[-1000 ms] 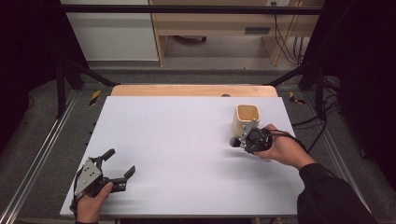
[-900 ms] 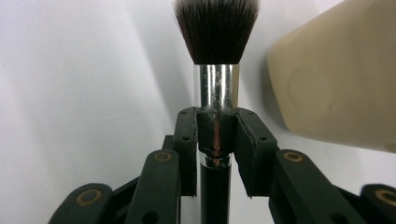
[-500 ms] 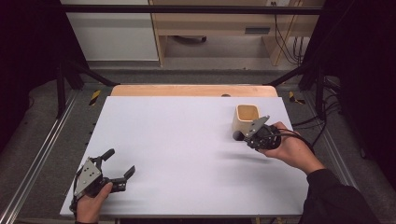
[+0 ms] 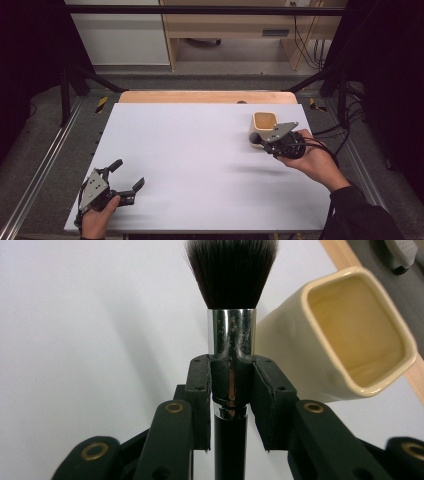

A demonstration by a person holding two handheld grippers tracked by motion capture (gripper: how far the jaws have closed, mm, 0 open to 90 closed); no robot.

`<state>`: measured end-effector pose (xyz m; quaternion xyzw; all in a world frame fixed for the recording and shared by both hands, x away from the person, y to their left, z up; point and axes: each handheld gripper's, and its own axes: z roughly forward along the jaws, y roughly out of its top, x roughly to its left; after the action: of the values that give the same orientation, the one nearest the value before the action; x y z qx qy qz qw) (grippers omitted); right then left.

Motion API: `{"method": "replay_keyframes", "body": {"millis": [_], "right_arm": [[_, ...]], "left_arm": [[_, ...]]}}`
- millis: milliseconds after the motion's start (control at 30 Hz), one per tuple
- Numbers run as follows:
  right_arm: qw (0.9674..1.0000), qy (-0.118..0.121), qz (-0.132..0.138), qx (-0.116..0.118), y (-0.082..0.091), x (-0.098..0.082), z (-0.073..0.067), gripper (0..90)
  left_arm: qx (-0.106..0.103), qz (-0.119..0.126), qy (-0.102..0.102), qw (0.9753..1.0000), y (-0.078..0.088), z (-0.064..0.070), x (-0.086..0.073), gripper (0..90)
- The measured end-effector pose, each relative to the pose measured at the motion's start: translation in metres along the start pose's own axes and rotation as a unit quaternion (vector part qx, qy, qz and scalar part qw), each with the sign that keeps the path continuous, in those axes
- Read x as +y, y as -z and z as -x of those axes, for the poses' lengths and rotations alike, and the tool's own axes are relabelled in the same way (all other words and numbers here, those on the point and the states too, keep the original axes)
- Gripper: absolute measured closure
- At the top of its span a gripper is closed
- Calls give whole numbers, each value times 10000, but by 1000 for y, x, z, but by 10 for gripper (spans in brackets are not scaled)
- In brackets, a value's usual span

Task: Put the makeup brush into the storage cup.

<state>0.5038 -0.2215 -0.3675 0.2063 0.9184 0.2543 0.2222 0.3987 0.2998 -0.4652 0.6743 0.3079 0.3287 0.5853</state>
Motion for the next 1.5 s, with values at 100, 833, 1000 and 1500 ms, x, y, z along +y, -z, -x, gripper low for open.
{"method": "replay_keyframes", "body": {"millis": [100,833,1000,1500], "right_arm": [[9998,-82,182,-77,5,1,1,712],[9830,-952,1500,-458,30,7,10,712],[9823,-977,1530,-470,30,7,11,711],[9708,-1217,1942,-705,35,10,13,711]], "left_arm": [[2,4,-1,10000,0,0,0,27],[-2,11,-4,10000,0,0,0,27],[-2,8,-8,10000,0,0,0,27],[-6,6,-12,10000,0,0,0,27]]}}
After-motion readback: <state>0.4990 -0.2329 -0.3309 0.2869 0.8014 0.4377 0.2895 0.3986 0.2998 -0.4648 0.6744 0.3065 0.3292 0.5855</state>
